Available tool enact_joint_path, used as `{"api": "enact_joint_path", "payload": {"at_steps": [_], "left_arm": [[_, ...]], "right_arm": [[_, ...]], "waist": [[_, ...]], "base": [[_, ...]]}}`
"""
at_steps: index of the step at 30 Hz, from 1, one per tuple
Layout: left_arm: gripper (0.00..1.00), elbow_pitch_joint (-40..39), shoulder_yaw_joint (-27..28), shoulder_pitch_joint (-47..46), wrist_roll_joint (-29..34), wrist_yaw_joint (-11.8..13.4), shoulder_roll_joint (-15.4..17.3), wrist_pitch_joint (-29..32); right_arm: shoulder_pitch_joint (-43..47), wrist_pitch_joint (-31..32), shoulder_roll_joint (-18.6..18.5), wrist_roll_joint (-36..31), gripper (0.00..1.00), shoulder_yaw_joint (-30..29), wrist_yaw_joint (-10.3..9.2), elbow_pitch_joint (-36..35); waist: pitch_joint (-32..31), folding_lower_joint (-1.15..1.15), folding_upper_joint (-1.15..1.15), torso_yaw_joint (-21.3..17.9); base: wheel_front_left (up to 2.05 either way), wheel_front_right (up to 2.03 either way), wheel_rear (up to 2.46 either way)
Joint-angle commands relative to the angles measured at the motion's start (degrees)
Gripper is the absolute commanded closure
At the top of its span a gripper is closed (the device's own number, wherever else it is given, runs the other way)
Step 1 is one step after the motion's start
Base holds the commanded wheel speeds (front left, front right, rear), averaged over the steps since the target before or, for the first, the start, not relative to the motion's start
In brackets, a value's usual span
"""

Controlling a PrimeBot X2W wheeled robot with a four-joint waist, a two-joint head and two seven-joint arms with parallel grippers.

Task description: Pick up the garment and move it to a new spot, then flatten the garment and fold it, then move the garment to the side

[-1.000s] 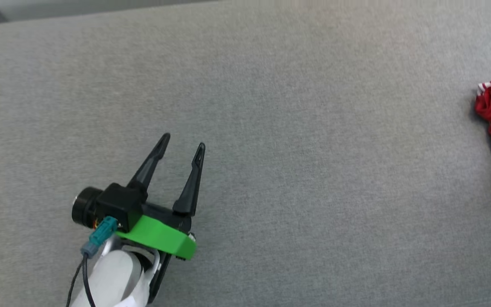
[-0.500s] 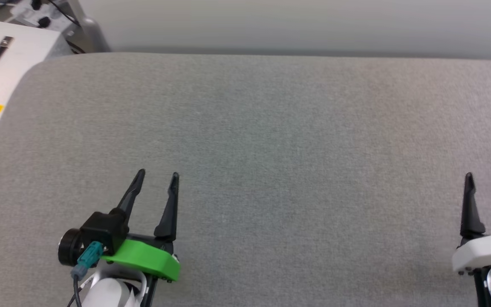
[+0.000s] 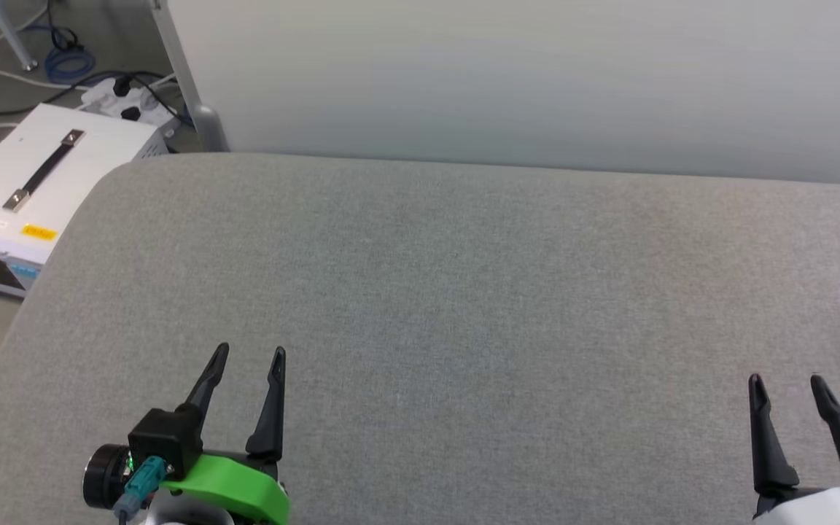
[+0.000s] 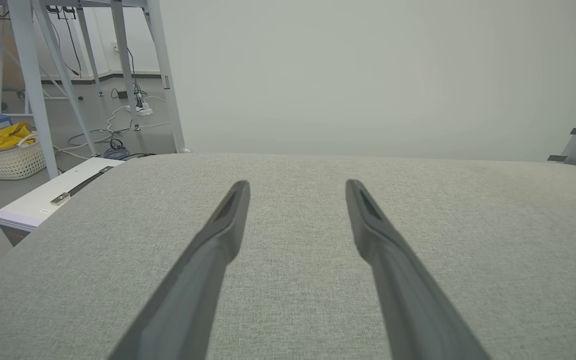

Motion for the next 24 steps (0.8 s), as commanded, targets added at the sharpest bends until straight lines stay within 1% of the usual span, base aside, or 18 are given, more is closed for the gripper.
{"api": "enact_joint_path", "payload": {"at_steps": [1, 6, 12, 24], "left_arm": [[0.0, 0.3, 0.1, 1.0, 0.7, -0.2, 0.0, -0.3], [0.0, 1.1, -0.6, 2.0, 0.8, -0.7, 0.0, -0.3], [0.0, 1.6, -0.8, 1.8, 0.7, -0.7, 0.4, -0.3], [0.0, 1.9, -1.1, 1.1, 0.9, -0.6, 0.9, -0.3]], "right_arm": [[1.3, 0.4, -0.1, 0.4, 0.0, 0.4, -0.05, -1.0], [4.1, 1.3, -0.1, -0.1, 0.0, 2.1, -0.05, -3.7], [4.8, 1.9, -0.1, -0.4, 0.0, 2.9, -0.05, -5.5], [3.8, 1.4, -0.1, -0.4, 0.0, 3.6, -0.05, -4.8]], "waist": [[-1.6, 0.01, 0.0, -0.9], [-2.6, 0.01, 0.0, -1.6], [-2.3, 0.01, 0.0, -2.3], [-1.7, 0.01, 0.0, -2.8]], "base": [[0.0, 0.0, 0.0], [0.0, 0.0, 0.0], [0.0, 0.0, 0.0], [0.0, 0.0, 0.0]]}}
